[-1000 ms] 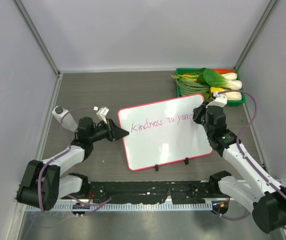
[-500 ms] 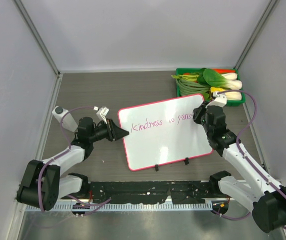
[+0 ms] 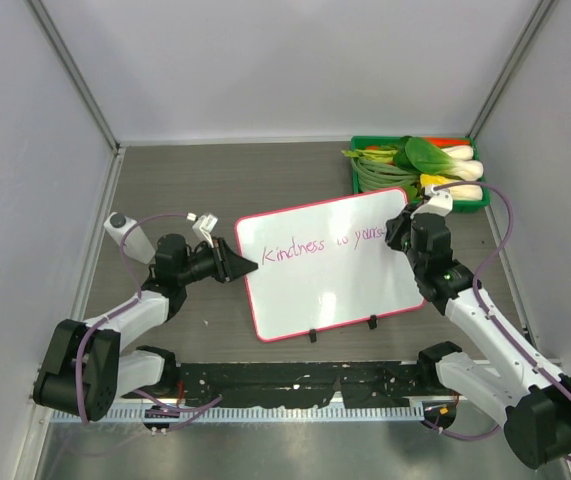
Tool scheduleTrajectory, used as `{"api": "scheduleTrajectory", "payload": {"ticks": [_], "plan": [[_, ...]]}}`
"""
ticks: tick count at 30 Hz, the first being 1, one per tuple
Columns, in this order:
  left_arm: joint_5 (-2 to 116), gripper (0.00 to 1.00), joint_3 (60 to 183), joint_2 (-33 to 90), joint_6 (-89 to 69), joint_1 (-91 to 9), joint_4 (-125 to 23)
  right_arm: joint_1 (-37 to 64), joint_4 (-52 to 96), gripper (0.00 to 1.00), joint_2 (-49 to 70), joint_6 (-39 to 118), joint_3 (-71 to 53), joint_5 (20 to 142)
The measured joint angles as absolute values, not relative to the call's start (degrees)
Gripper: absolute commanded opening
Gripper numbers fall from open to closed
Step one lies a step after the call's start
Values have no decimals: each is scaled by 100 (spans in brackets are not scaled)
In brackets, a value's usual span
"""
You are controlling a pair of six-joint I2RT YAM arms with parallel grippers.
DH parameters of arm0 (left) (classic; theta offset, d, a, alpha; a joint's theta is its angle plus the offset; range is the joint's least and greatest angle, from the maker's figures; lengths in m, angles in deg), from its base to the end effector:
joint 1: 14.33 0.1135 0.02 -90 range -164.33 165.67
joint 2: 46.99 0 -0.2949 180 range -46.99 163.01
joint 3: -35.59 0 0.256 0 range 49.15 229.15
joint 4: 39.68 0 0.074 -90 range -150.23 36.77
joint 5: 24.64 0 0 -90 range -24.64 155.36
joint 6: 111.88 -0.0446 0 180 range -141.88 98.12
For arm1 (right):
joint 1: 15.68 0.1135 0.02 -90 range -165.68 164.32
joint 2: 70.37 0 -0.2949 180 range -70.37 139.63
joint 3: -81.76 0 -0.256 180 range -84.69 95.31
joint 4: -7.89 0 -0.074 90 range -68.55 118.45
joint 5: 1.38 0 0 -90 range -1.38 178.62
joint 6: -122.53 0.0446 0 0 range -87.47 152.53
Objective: Write a sentence on the whiteboard
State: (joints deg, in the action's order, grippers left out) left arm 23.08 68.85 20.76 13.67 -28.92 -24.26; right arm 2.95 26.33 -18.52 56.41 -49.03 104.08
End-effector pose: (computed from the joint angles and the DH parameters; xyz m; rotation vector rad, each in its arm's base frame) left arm 0.2058 -0.0846 0.2065 0.1737 2.0183 -1.2735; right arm 0.1959 0.0535 0.2915 0.2671 1.9134 0.2352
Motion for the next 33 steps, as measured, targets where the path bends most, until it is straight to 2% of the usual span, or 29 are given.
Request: {"api": "scheduleTrajectory", "payload": {"ticks": [13,33], "plan": [[2308,0,6885,2076,1367,-2894,-2428,295,2670,1,-1832,5619,-4870,10819],[2308,0,6885,2076,1367,-2894,-2426,295,2574,1,-1766,5646,-4855,10408]]}}
